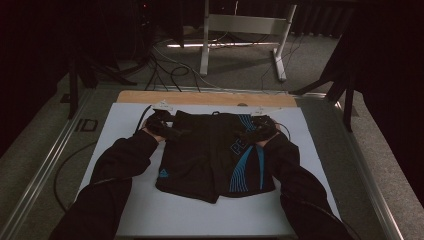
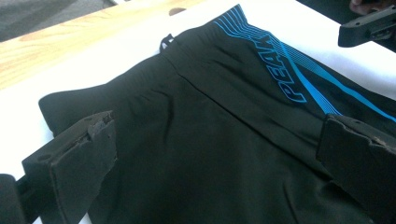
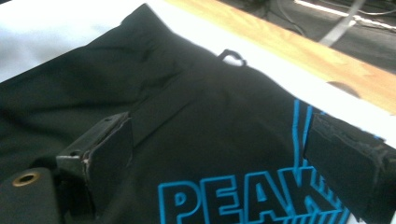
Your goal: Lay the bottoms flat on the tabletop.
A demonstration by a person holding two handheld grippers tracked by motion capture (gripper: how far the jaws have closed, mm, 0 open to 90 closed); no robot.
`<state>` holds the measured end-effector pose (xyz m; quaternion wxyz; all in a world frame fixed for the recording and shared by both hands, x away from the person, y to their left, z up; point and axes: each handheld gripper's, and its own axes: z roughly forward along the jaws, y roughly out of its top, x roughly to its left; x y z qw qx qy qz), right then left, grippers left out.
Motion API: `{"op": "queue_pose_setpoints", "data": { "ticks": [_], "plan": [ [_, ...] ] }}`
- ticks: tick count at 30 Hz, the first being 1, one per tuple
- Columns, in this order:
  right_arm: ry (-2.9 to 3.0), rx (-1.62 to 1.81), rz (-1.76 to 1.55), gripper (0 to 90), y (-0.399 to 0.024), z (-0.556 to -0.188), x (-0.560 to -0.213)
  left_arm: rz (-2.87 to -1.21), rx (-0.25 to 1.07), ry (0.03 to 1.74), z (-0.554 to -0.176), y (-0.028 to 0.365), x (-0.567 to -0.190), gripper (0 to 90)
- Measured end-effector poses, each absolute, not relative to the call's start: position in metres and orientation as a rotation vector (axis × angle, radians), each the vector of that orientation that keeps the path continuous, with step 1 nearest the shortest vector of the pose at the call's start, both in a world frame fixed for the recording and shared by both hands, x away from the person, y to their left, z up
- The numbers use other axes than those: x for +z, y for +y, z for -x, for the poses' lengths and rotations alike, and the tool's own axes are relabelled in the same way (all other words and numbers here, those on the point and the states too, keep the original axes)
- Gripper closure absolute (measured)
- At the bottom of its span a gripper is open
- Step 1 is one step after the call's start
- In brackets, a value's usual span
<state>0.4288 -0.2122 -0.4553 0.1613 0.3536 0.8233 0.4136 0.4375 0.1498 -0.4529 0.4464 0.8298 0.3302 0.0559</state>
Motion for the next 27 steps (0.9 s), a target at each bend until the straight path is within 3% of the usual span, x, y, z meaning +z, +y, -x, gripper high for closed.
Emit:
{"op": "queue_pose_setpoints", "data": {
  "ticks": [27],
  "plan": [
    [2.455, 1.247, -0.905, 8.5, -0.224, -0.366, -0.467, -2.106, 0.092, 0.741, -0.372, 0.171, -0.472, 0.2]
  ]
}}
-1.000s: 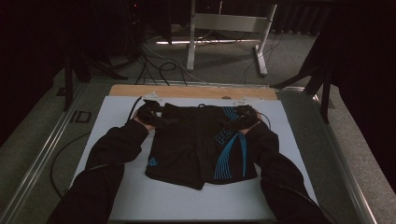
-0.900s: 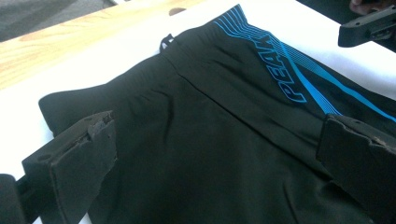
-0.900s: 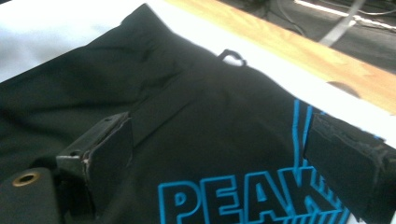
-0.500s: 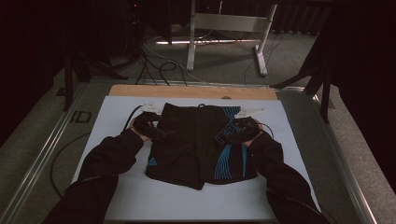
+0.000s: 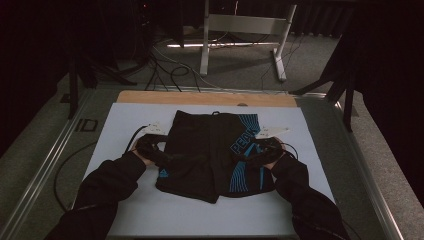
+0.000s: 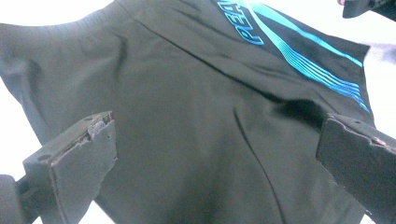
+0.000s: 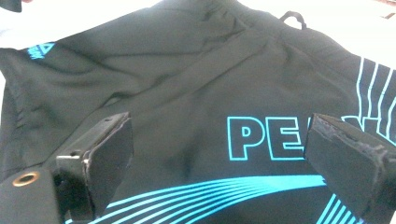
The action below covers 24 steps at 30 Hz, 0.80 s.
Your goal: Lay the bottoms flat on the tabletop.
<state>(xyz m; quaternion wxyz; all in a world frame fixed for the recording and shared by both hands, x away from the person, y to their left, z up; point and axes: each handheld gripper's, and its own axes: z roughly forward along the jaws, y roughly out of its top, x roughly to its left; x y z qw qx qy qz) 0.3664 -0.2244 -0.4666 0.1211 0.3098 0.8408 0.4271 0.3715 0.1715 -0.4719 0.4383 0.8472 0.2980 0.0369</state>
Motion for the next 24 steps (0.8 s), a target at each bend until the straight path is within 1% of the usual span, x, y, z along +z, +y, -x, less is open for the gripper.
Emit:
{"op": "queue_pose_setpoints", "data": {
  "ticks": [11, 24],
  "plan": [
    [2.49, 1.265, -0.884, 8.6, -0.232, -0.338, -0.469, -2.103, 0.061, 0.712, -0.336, 0.179, -0.484, 0.2],
    [2.526, 1.312, -0.84, 8.6, -0.232, -0.307, -0.474, -2.102, 0.015, 0.624, -0.299, 0.171, -0.483, 0.2]
  ]
}}
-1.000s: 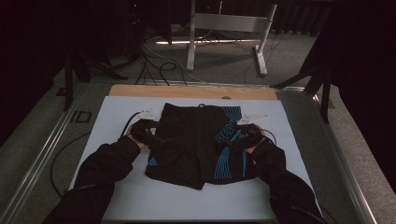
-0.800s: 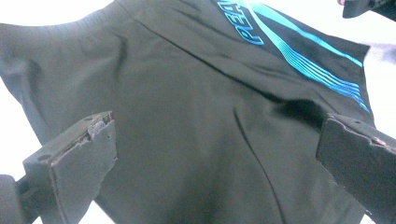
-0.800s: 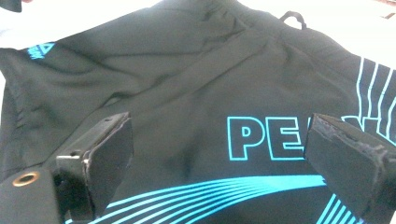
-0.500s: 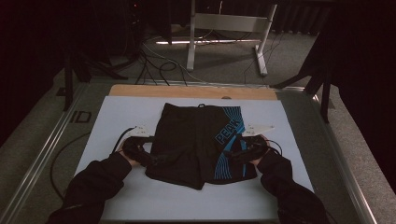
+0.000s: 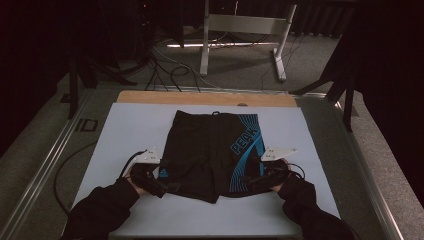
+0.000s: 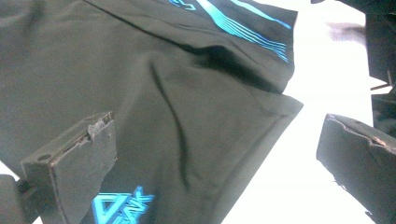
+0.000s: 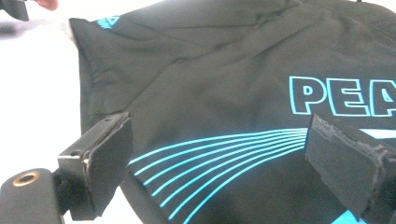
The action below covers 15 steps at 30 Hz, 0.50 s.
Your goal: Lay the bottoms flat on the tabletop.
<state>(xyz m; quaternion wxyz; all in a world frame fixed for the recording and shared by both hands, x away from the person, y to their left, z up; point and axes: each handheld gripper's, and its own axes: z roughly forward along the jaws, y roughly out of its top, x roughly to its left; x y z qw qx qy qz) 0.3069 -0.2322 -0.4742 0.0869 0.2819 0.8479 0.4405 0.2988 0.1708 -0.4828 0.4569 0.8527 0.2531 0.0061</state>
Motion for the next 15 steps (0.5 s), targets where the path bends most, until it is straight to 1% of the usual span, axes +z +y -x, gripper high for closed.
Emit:
{"op": "queue_pose_setpoints", "data": {
  "ticks": [9, 15],
  "plan": [
    [2.548, 1.298, -0.802, 8.6, -0.235, -0.286, -0.479, -2.128, -0.018, 0.564, -0.279, 0.168, -0.485, 0.2],
    [2.553, 1.251, -0.793, 8.6, -0.241, -0.277, -0.481, -2.143, -0.038, 0.551, -0.272, 0.172, -0.49, 0.2]
  ]
}}
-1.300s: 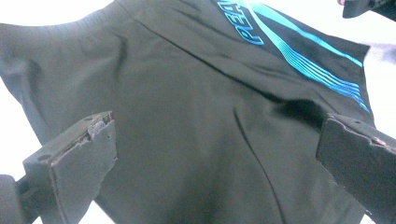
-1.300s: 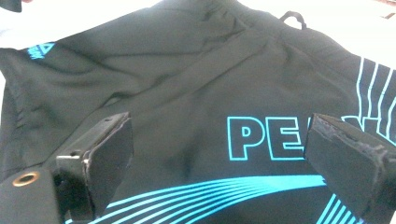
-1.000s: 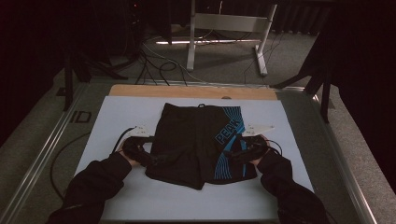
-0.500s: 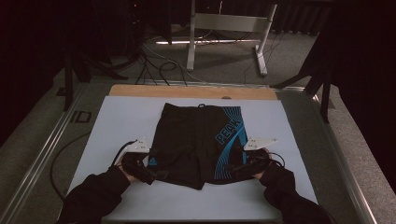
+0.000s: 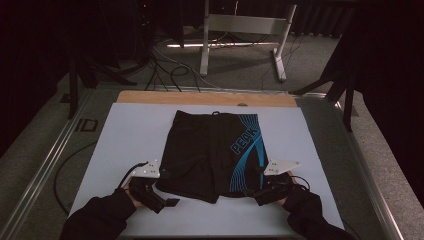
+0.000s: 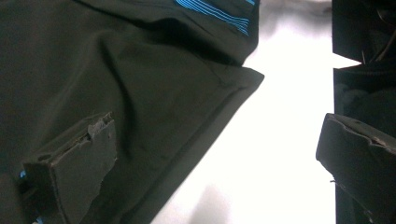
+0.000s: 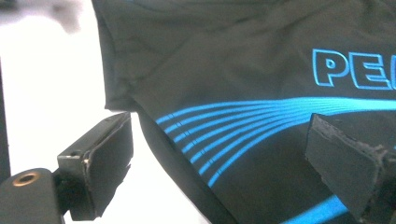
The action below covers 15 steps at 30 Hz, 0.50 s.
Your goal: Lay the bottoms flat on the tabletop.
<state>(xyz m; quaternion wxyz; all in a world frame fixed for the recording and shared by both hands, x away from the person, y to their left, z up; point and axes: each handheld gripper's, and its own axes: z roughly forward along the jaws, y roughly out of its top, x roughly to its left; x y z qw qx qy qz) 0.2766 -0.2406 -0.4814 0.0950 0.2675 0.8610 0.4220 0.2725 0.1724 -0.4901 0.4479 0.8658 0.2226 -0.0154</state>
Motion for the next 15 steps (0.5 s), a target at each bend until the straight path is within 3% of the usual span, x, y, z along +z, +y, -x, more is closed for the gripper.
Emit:
{"op": "queue_pose_setpoints", "data": {
  "ticks": [15],
  "plan": [
    [2.531, 1.212, -0.856, 8.6, -0.265, -0.267, -0.49, -2.147, -0.022, 0.613, -0.264, 0.199, -0.499, 0.2]
  ]
}}
